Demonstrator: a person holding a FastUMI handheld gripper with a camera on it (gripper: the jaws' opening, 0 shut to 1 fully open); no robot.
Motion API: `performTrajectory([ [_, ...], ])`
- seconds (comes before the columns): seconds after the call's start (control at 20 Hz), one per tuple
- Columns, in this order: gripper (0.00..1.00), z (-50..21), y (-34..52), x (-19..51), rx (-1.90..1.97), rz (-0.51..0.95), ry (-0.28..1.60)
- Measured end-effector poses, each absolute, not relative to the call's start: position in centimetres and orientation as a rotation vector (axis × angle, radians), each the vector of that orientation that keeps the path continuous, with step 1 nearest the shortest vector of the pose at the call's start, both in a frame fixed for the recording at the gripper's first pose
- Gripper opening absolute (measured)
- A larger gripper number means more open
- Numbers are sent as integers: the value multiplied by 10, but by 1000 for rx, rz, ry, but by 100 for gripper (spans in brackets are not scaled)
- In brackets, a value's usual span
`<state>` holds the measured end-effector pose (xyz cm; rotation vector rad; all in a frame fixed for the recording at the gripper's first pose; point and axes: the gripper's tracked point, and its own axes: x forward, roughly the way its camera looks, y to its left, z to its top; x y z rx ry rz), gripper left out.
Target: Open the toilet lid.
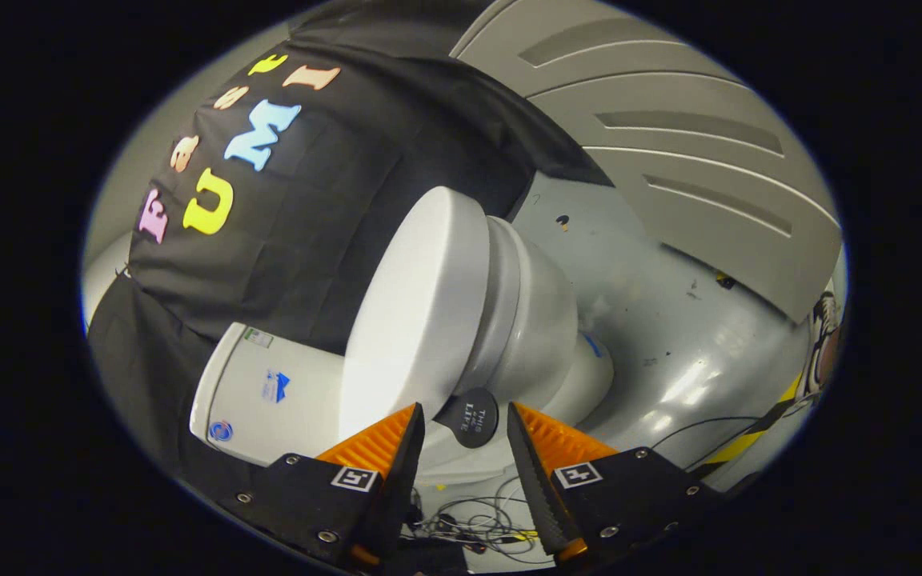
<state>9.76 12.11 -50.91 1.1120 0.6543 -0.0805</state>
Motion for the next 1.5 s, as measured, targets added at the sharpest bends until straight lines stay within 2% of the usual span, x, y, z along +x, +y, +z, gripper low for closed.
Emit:
performTrajectory([
  [0.15,62,-515,119,102,1327,-103,580],
  [0.2,53,-516,123,98,1359,-106,566],
  [0.45,24,-531,126,109,1327,-99,548],
  [0.5,14,-531,125,110,1316,-100,540],
  [0.65,10,-528,120,113,1317,-89,499],
  [0.85,0,-525,122,114,1263,-88,472],
  [1.5,0,-479,122,113,855,-110,514],
])
